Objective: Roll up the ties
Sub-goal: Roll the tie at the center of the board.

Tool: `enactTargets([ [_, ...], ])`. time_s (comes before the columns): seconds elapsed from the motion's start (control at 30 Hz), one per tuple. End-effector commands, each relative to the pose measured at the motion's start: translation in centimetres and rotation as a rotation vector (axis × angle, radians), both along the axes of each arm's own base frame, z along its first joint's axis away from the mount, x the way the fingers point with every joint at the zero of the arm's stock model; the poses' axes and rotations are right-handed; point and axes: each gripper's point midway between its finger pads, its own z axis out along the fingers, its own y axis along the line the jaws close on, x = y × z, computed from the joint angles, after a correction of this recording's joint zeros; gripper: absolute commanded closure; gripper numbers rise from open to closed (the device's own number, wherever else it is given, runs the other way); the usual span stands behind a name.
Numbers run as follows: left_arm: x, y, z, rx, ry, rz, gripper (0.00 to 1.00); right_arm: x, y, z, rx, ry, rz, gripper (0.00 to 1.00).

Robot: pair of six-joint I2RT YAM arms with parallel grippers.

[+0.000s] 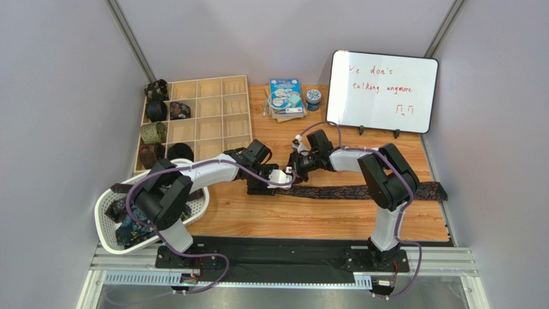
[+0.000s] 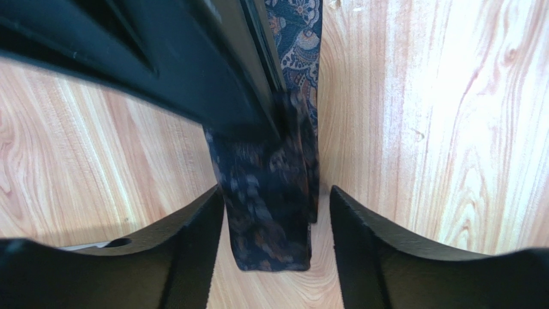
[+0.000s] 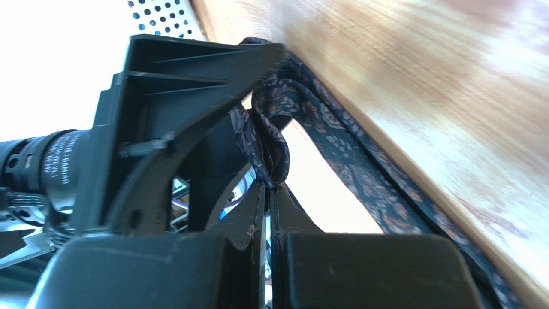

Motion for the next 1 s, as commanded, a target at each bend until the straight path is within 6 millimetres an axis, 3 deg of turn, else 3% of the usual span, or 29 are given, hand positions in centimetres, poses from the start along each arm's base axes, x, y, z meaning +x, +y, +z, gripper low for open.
enactTargets([
  [0.0, -0.3, -0.9, 2.8, -0.072, -0.038, -0.027, 0.31, 0.1, -0.6, 0.2, -0.002, -0.034, 0.013, 1.0],
  [0.23, -0.5, -1.5, 5.3, -0.149, -0.051, -0.011, 0.31, 0.0, -1.0, -0.7, -0.033, -0.034, 0.015, 1.0],
  [0.37, -1.1, -2.2, 6.1, -0.197, -0.02, -0.014, 0.37, 0.2, -1.2, -1.1, -0.045, -0.027, 0.01, 0.99],
  [0.53, -0.5, -2.5, 4.8, -0.153, 0.005, -0.016, 0.57, 0.2, -1.2, -1.3, -0.047, -0.022, 0.01, 0.98],
  [0.73, -0.8, -2.8, 3.4, -0.11, 0.05, -0.036, 0.64, 0.3, -1.2, -1.4, -0.046, -0.008, 0.006, 0.9],
  [0.87, -0.7, -2.9, 2.9, -0.088, 0.062, -0.035, 0.66, 0.5, -1.2, -1.3, -0.047, 0.005, 0.0, 0.73],
  [0.97, -0.6, -3.2, 2.7, -0.072, 0.074, -0.035, 0.69, 0.4, -1.2, -1.4, -0.055, 0.017, 0.002, 0.68],
])
